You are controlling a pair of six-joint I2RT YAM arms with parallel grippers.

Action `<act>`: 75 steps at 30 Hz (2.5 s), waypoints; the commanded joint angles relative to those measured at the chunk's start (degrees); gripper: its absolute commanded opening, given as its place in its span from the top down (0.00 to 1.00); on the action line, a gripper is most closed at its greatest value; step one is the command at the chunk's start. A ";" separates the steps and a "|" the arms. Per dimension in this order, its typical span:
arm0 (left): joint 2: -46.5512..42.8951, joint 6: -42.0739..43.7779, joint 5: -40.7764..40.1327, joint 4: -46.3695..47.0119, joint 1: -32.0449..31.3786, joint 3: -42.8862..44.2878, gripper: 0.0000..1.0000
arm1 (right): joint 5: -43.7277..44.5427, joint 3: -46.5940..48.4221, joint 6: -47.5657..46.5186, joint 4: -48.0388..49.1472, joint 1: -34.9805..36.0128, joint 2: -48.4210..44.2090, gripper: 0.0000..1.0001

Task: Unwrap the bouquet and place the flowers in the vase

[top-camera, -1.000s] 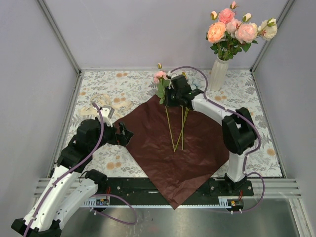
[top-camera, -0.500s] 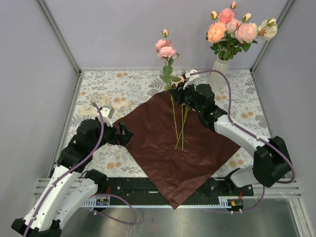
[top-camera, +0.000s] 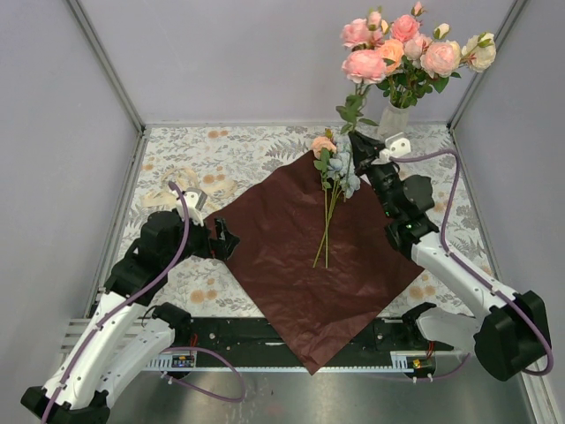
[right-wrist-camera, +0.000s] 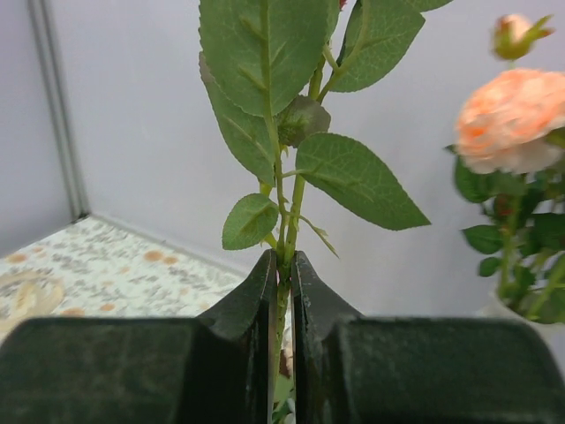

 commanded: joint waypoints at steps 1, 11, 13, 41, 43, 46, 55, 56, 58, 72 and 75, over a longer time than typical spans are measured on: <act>-0.66 -0.08 -0.23 2.76 -0.19 0.08 0.01 | 3.79 -2.68 -4.91 12.61 -3.11 -4.51 1.00; -0.22 0.01 -0.14 2.76 -0.19 0.08 0.01 | 2.74 1.26 -7.56 28.43 -16.90 -1.01 1.00; 0.13 0.10 -0.23 2.76 -0.19 0.08 0.01 | 2.04 3.02 -6.94 30.72 -20.06 0.40 1.00; 2.85 0.10 -2.16 2.32 -0.19 0.26 0.01 | -4.99 27.98 4.40 42.07 -30.71 31.33 1.00; 2.68 0.10 -2.34 2.32 -0.19 0.26 0.01 | -5.17 28.69 4.40 41.54 -30.89 32.30 1.00; 2.33 0.01 -2.69 2.32 -0.19 0.26 0.01 | -5.87 28.34 4.40 41.45 -30.98 32.83 1.00; 3.29 0.28 -2.25 2.24 -0.19 0.35 0.01 | -7.46 31.14 4.40 39.61 -31.50 34.50 1.00; 3.20 0.28 -2.25 2.32 -0.19 0.43 0.01 | -7.54 31.85 4.22 38.91 -31.59 34.50 1.00; 3.20 0.19 -2.25 2.32 -0.19 0.35 0.01 | -7.90 33.60 4.22 37.85 -31.77 34.33 1.00; 3.38 0.28 -1.81 2.32 -0.19 0.43 0.01 | -9.48 31.86 4.05 32.93 -32.03 35.56 1.00; 3.29 0.19 -1.90 2.24 -0.19 0.35 0.01 | -8.43 30.19 3.52 30.39 -32.29 35.65 1.00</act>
